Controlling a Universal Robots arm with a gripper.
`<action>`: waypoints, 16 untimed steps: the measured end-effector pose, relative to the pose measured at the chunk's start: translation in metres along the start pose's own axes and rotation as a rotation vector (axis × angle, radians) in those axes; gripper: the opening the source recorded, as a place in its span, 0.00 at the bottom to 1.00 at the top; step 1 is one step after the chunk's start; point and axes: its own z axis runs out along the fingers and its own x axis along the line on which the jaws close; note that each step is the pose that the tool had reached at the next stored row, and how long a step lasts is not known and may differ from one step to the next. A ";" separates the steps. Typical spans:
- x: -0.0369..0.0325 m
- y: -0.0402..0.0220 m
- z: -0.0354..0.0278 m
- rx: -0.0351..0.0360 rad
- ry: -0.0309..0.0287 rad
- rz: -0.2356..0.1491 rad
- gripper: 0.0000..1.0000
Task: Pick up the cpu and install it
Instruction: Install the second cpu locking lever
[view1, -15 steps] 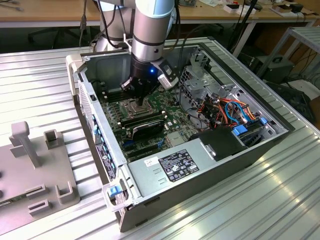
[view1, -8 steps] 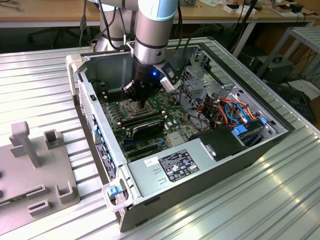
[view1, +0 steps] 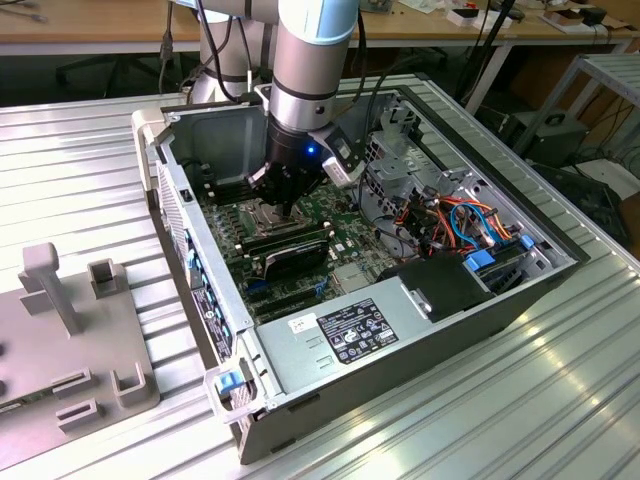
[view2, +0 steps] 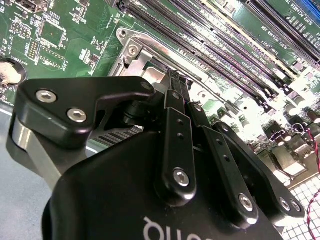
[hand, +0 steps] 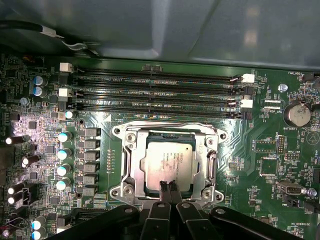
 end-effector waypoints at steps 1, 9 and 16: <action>0.0000 0.0000 -0.0001 0.0000 -0.0001 0.000 0.11; -0.0004 -0.0001 -0.0199 0.0000 -0.0001 0.000 0.11; -0.0004 -0.0001 -0.0228 0.0000 -0.0001 0.000 0.11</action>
